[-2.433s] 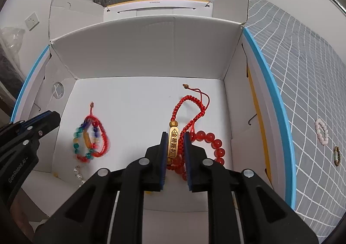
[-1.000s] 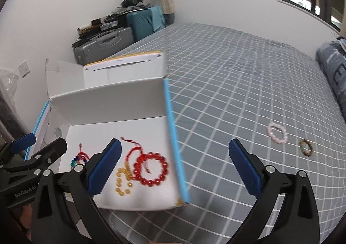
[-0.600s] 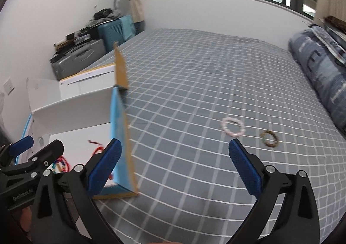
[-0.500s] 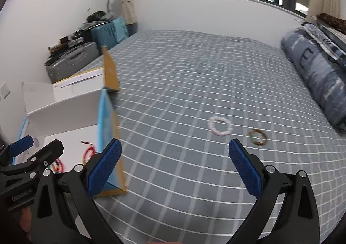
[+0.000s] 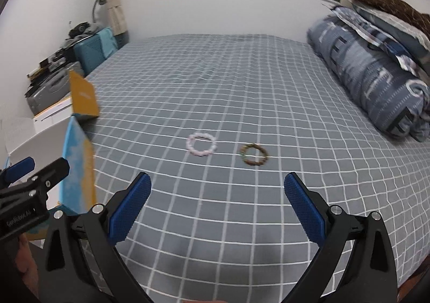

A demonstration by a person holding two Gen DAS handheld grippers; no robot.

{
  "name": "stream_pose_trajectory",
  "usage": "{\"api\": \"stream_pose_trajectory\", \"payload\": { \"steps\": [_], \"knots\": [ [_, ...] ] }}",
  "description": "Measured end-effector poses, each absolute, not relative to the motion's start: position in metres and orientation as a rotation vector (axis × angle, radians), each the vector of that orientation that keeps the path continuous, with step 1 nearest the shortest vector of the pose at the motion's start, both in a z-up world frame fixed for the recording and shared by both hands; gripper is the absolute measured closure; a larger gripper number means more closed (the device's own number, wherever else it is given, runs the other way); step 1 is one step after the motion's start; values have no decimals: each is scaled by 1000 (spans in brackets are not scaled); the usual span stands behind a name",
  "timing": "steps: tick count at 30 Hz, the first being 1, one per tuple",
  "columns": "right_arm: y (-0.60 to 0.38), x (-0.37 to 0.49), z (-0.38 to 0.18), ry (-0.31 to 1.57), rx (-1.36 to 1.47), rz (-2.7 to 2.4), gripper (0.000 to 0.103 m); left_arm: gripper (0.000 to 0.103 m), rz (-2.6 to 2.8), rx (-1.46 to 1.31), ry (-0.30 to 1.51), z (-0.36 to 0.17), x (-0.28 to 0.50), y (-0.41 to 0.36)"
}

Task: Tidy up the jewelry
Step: 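Move both open tools back over the remaining bracelets on the bed, then grasp the pink pearl bracelet with left tool while right tool grasps wooden bead bracelet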

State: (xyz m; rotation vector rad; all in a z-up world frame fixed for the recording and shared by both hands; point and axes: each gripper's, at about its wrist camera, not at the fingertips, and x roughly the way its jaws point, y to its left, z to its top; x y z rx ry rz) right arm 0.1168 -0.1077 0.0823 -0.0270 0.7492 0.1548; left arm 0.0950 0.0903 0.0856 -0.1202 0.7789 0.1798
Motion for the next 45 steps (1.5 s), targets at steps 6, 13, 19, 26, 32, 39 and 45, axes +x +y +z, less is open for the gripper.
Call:
{"api": "stream_pose_trajectory", "payload": {
  "steps": [6,13,19,26,32,39,45],
  "knots": [
    [-131,154,73,801,-3,118,8,6,91,-124,830,75,143,68],
    [-161,214,45,879,16,91,8,6,47,-113,897,47,211,49],
    [-174,261,13,913,30,77,8,6,37,-60,954,10,267,36],
    [-176,305,-36,980,33,71,18,6,27,-89,998,-27,312,41],
    [-177,328,-65,1027,39,69,29,6,46,-73,1027,-54,330,40],
    [-172,333,-77,1052,31,57,46,7,40,-91,1073,-77,338,46],
    [-169,334,-75,1058,24,58,60,17,67,-86,1101,-88,342,45]
  ]
}}
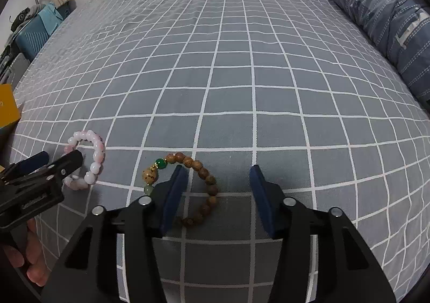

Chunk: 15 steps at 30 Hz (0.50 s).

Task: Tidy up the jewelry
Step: 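Grasp the pink pearl bracelet with left tool while right tool grasps wooden bead bracelet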

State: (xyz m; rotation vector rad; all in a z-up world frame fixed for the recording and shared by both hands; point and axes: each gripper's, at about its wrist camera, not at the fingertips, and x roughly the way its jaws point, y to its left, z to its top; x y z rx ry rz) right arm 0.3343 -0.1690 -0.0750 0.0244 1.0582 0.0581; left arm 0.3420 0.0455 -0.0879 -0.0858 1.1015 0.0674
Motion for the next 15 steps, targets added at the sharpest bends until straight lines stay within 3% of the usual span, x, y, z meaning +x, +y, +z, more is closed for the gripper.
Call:
{"api": "stream_pose_trajectory", "payload": {
  "steps": [12,15],
  "knots": [
    [-163,335,-77,1067,-10,50,89,67,97,-79,1118,-86,344,56],
    [-162,335,-77,1070,-21,38,93,92,95,-68,1129,-84,347,61]
  ]
}}
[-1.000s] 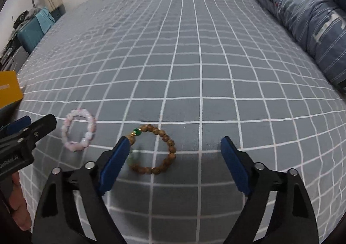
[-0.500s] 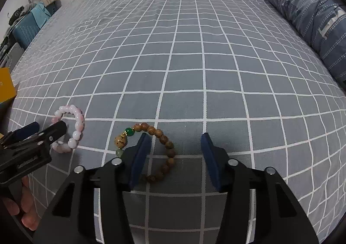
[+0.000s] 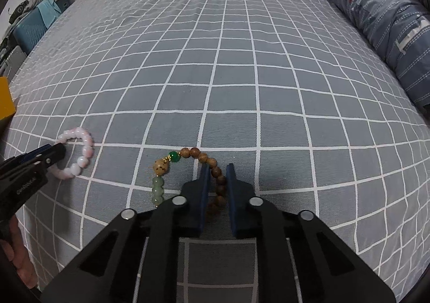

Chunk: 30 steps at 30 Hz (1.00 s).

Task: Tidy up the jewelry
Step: 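Grasp the pink pearl bracelet with left tool while right tool grasps wooden bead bracelet, then lift and carry both held bracelets over the open white box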

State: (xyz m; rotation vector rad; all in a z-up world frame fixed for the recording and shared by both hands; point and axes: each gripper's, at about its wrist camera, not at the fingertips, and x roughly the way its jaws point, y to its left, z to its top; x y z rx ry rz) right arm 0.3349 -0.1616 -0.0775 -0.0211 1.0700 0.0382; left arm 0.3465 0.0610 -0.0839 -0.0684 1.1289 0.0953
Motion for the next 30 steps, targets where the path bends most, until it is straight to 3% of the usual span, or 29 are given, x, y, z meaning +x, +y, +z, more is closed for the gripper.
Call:
{"api": "stream_pose_trajectory", "payload": {
  "steps": [18,30],
  "knots": [
    [-164,335,-75,1069,-20,36,93,94,60,-67,1108,-71,342,50],
    [-168,318,-43,1020,26,54,96,94,30,-63,1023,-23,313,41]
  ]
}}
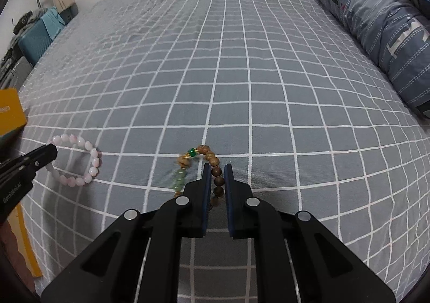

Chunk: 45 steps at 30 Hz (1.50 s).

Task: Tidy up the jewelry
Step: 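Lift and carry both held bracelets over the open white box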

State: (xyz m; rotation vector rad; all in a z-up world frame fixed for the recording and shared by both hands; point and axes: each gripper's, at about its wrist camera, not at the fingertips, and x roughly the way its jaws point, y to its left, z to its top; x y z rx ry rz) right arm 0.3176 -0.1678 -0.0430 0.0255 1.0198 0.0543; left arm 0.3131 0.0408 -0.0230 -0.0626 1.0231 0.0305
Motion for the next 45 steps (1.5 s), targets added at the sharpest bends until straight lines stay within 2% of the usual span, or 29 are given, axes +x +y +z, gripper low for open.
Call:
{"api": "stream_pose_trajectory", "payload": {
  "steps": [24,35,45],
  "knots": [
    [-159,257,37,883,7,96,96,94,16,-32,873,67,244,43],
    [-141,225,59,850,2,123,96,94,12,-34,838,86,210,50],
    [-121,198,51,878,0,158,96,93,50,-63,854,79,177,72]
  ]
}}
